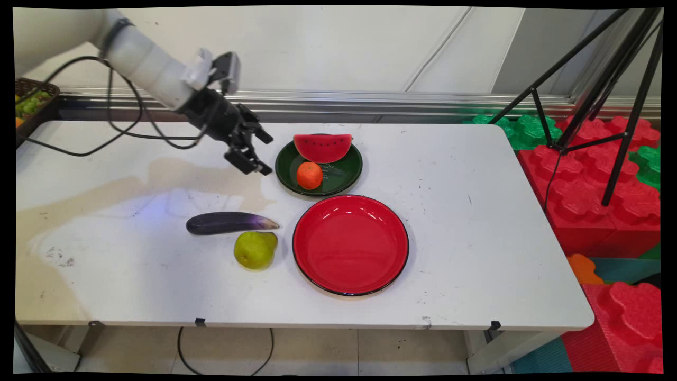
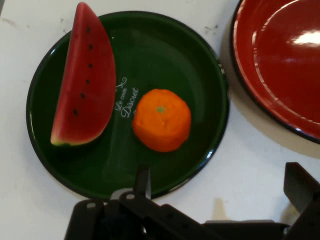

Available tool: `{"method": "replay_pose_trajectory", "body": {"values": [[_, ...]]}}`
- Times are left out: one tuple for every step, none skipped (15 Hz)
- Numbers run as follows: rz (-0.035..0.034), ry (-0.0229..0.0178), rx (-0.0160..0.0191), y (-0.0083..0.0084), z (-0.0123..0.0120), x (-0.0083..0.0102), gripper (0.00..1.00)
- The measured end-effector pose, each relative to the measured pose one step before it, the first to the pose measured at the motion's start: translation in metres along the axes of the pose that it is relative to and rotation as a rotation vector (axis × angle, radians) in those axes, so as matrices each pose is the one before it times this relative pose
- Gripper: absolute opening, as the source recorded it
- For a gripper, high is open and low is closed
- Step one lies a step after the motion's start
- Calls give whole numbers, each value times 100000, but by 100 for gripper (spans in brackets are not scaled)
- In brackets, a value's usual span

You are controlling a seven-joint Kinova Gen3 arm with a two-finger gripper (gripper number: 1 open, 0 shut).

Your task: Pick up the mandarin from the green plate

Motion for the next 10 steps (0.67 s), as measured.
{"method": "replay_pose_trajectory", "body": {"values": [[-131,-581,-67,-467,994,58,100],[-118,-553,-170,-447,1014,95,100],[-169,-341,-99,-275,664,58,100],[-185,-306,-113,-257,651,72,100],[-309,-387,-143,-289,778,57,100],[-293,-291,-184,-288,789,116,100],[-481,-306,-154,-314,904,119,100],[-719,-173,-79,-287,871,115,100],[-550,-66,-56,-182,566,77,100],[-620,4,-32,-173,543,80,100]]}}
